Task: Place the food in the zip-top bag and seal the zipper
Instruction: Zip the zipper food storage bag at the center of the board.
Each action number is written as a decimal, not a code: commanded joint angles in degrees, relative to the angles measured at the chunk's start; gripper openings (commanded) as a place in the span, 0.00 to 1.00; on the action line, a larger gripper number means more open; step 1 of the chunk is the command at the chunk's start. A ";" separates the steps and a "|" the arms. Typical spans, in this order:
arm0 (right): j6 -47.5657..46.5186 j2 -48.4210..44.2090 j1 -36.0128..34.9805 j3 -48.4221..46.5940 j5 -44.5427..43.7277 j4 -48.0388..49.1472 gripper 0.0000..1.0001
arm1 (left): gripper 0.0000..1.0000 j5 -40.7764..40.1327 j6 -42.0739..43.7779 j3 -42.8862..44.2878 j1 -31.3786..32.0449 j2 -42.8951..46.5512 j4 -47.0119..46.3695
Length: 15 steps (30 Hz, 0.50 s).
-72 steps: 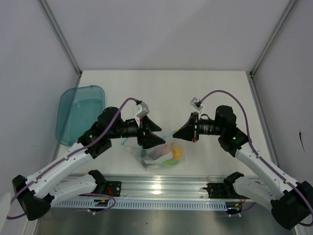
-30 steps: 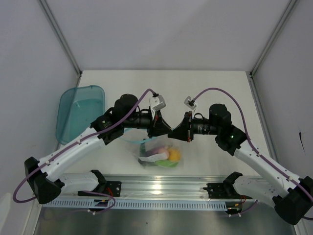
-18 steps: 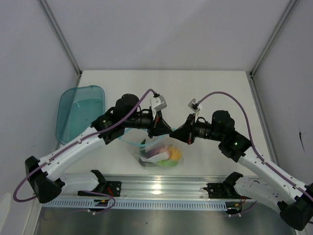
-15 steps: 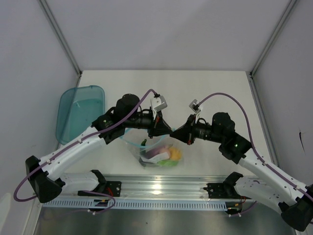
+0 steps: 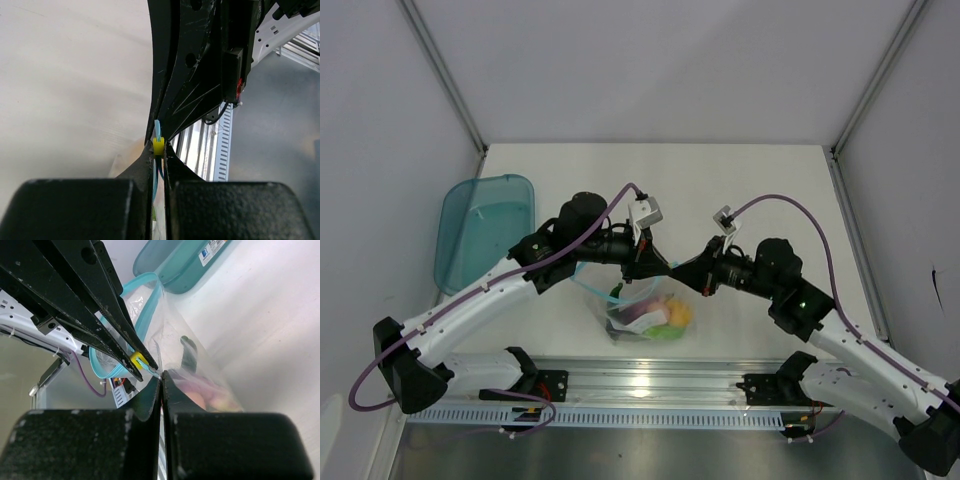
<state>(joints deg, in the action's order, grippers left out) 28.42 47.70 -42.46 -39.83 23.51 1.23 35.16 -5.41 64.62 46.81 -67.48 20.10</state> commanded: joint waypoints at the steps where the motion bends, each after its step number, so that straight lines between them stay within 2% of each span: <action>1: 1.28 -2.52 0.80 0.46 -5.84 5.09 0.00 | 0.01 2.55 1.36 0.77 0.04 0.77 4.42; 8: 2.87 -2.44 1.15 1.78 -4.01 6.76 0.00 | 0.00 2.55 3.56 1.21 0.04 1.39 7.50; 11: 0.67 -0.25 2.47 0.03 4.87 5.63 0.00 | 0.01 3.07 4.70 2.96 -0.14 1.30 8.38; 15: -6.09 5.63 2.03 -4.72 13.14 -3.05 0.02 | 0.01 6.76 5.23 8.13 -0.22 -0.45 9.78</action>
<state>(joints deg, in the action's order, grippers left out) 28.27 50.68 -40.84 -40.47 30.87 2.59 36.69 -1.63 67.31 46.65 -67.66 27.22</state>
